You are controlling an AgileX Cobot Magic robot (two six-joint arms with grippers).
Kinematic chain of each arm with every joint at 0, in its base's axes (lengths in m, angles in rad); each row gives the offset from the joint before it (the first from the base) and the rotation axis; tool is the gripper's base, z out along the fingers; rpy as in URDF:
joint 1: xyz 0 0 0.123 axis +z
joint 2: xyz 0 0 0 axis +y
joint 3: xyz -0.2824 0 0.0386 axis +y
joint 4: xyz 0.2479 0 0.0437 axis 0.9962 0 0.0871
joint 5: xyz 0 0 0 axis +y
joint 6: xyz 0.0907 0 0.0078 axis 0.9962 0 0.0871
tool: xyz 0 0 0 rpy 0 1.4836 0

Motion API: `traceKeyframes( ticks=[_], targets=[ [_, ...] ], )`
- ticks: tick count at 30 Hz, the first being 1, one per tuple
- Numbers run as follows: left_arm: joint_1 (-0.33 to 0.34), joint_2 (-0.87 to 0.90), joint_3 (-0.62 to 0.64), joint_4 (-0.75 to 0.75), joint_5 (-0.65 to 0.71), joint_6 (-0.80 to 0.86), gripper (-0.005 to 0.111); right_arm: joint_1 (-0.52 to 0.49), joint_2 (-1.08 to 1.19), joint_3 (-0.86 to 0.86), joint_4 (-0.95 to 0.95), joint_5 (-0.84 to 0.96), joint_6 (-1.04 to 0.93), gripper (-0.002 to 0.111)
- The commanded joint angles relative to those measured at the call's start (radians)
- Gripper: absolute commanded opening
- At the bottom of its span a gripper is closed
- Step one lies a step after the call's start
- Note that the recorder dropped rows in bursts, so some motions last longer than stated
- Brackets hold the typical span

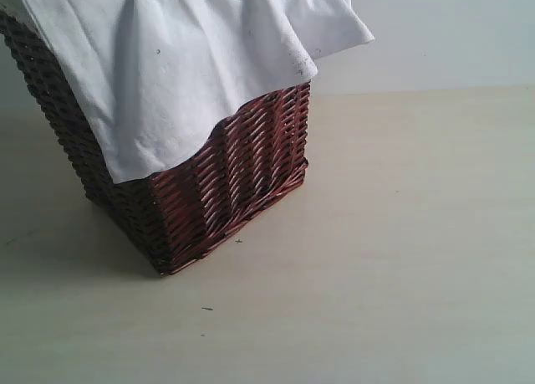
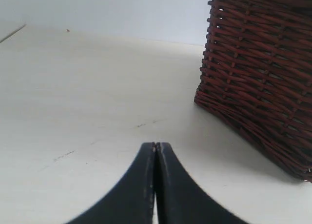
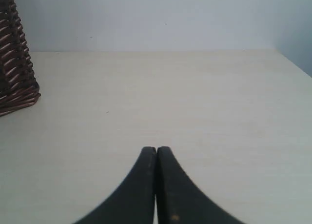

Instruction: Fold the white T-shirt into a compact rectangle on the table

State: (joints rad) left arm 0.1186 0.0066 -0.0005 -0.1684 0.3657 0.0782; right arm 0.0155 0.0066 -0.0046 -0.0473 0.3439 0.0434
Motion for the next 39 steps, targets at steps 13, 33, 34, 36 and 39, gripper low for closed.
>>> traceKeyframes(
  ticks=[13,33,34,36,39],
  targets=[
    [-0.007,-0.007,0.001,-0.01,-0.005,0.001,0.0,-0.004,-0.007,0.005,0.079,-0.001,0.076,0.0],
    [-0.007,-0.007,0.001,-0.01,-0.005,0.001,0.0,-0.004,1.035,-0.51,-0.093,-0.013,-0.02,0.0],
    [-0.007,-0.007,0.001,-0.01,-0.005,0.001,0.0,-0.004,1.062,-0.541,-0.071,0.033,-0.043,0.0],
    [-0.007,-0.007,0.001,-0.01,-0.005,0.001,0.0,-0.004,1.133,-0.62,0.003,0.128,-0.224,0.0],
    [-0.007,-0.007,0.001,-0.01,-0.005,0.001,0.0,-0.004,1.233,-0.732,0.212,0.251,-0.668,0.0]
  ],
)
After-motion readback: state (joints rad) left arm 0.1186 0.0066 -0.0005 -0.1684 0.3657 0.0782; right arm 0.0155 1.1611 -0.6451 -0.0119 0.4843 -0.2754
